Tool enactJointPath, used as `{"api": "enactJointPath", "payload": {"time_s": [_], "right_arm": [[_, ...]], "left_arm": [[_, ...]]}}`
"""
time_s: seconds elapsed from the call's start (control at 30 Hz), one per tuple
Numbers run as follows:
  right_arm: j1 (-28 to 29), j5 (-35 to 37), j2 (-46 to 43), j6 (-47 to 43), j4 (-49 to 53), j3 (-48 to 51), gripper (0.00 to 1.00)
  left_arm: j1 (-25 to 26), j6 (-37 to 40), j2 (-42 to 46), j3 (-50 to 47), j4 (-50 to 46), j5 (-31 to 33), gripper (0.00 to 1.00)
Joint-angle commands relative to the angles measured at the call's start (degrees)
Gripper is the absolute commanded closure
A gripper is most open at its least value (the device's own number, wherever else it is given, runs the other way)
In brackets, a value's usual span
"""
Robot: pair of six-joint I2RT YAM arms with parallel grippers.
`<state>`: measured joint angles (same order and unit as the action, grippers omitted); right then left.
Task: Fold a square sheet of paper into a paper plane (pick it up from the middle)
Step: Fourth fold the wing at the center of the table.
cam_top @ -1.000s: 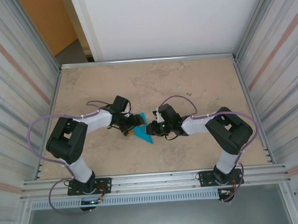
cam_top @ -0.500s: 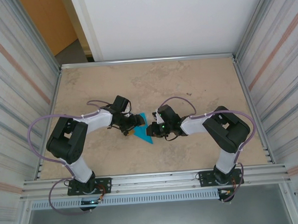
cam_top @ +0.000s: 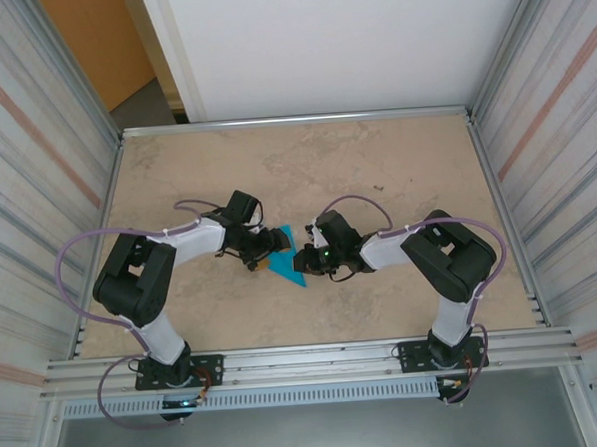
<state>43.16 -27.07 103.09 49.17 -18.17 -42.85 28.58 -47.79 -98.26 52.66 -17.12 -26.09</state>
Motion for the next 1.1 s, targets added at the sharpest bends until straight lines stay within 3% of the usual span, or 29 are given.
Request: {"api": "enactJointPath", "payload": {"time_s": [0.0, 0.37, 0.67, 1.07], "right_arm": [[0.5, -0.1, 0.9, 1.7, 0.1, 1.1, 0.87], [0.2, 1.2, 0.9, 3.8, -1.5, 3.4, 0.91], [-0.9, -0.5, 1.9, 5.7, -4.9, 4.9, 0.92], [-2.0, -1.7, 2.3, 6.8, -7.3, 5.8, 0.92]], "left_arm": [[0.7, 1.0, -3.2, -1.7, -5.0, 2.2, 0.30], [0.6, 2.8, 3.0, 2.0, -4.4, 0.6, 0.29], [-1.1, 3.7, 9.5, 1.4, 1.4, -3.6, 0.31], [-2.7, 3.5, 6.0, -4.4, 15.4, -13.8, 0.59]]}}
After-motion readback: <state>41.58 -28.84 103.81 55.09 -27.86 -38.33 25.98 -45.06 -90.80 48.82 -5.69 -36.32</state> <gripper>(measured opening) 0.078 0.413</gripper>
